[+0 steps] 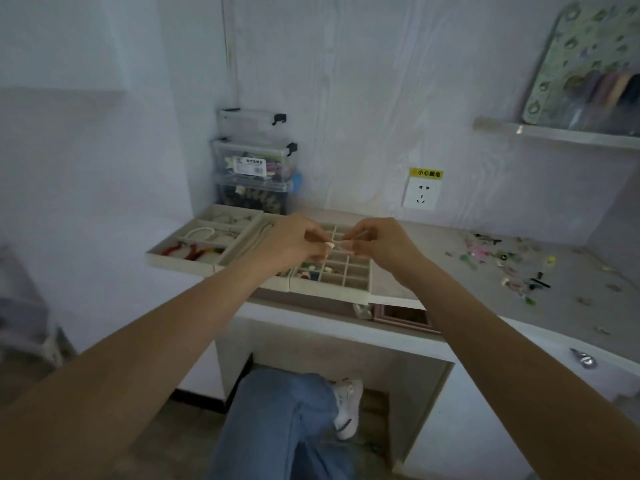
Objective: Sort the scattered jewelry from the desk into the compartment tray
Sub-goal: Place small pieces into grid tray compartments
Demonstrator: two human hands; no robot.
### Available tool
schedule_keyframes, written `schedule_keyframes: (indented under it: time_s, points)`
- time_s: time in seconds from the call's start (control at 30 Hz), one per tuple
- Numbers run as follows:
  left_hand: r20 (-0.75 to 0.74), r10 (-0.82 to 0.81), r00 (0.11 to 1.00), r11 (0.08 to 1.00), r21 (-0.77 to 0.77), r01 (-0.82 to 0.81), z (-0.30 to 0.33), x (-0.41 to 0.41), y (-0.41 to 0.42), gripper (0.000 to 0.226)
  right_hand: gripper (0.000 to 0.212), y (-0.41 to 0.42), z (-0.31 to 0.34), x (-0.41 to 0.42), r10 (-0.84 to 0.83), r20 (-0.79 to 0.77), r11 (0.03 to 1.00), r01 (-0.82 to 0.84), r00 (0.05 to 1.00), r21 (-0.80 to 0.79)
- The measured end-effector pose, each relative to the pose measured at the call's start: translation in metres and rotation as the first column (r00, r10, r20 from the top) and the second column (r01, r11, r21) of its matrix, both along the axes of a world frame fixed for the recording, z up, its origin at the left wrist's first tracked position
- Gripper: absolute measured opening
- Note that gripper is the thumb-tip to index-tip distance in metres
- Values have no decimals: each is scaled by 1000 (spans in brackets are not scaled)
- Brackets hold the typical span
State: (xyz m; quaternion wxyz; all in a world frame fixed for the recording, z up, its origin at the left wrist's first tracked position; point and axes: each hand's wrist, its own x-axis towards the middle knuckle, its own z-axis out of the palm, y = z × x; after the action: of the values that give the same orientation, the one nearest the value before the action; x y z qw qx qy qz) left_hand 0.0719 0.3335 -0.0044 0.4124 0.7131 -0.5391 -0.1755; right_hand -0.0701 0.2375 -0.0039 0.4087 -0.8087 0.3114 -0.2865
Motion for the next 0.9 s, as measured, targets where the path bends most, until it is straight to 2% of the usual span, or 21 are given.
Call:
schedule_keyframes:
  time_s: [0.07,0.1,0.17,0.23,0.4,0.63,0.9]
  points:
    - [-42,-1,999,1000,7,1,-5,2,-9,17,15,-10,-4,5,-11,-20,1000,11,1000,0]
    - [-17,-13,1000,1000,28,14,-7,3,-14,15,16,-14,-7,8,-18,-35,1000,18,999,-4]
    - [147,-68,987,993,109,52,-10,6,-20,8,12,-21,-14,13,-24,-57,1000,24,998,5]
    - [311,-110,944,981,184,53,-17,11,-26,12,7,-26,-21,17,-32,-85,999,33,996,16]
    - [552,-199,810,962,266,56,-21,9,-40,18,10,-39,-27,19,-34,-115,998,40,993,48]
    - [612,-289,737,930,362,64,-20,2,-46,19,13,-42,-30,16,-11,-132,994,25,991,105]
    - [600,-326,731,921,378,100,-18,11,-51,20,14,-44,-32,19,-34,-161,992,52,986,113]
